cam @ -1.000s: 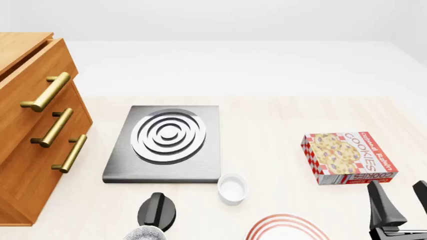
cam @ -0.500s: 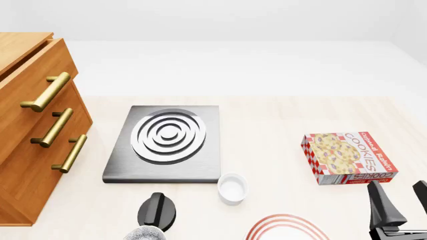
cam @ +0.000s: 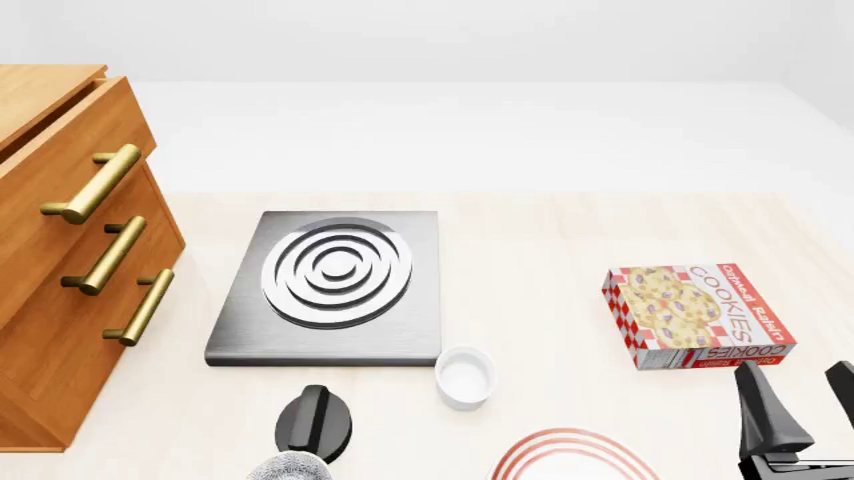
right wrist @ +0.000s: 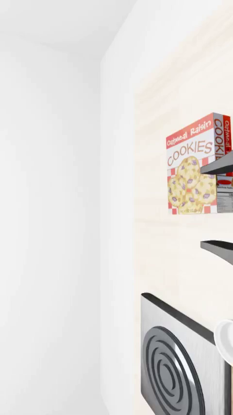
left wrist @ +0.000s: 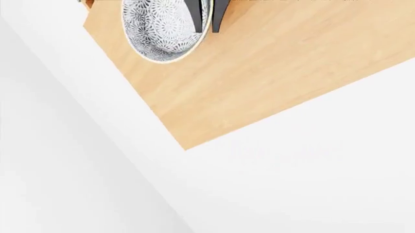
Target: Pick the akita bowl on the wooden cabinet and place it on the plate.
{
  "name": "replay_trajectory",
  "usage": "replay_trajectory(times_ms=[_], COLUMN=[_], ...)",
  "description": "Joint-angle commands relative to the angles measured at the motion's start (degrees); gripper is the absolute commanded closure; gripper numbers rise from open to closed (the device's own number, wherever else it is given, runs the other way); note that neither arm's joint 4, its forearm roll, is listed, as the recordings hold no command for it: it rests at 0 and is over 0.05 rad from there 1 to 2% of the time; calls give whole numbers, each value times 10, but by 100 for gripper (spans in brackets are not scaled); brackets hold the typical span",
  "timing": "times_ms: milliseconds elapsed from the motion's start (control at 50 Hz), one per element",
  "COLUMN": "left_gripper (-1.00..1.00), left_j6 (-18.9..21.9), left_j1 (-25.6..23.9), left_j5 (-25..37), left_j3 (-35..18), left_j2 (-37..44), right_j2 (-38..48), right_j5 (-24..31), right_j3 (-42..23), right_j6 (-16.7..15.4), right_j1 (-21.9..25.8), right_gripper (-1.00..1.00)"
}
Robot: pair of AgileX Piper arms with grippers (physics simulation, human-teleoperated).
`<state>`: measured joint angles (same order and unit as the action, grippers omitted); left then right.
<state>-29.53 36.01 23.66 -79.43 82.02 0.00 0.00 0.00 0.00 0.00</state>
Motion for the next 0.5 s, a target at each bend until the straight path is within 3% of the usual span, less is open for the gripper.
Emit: replay_trajectory(times_ms=[20,500], left_gripper=[100,100], left_j6=[-3,-65], left_j1=[0,-25], left_j5=[6,47], left_j3=[2,-3], left_j2=[-6,-43], right_j2=[0,0], right_j5=[0,0], right_j3=[0,0], right_j6=[0,0], right_j1=[0,0], right_gripper=[-100,-100])
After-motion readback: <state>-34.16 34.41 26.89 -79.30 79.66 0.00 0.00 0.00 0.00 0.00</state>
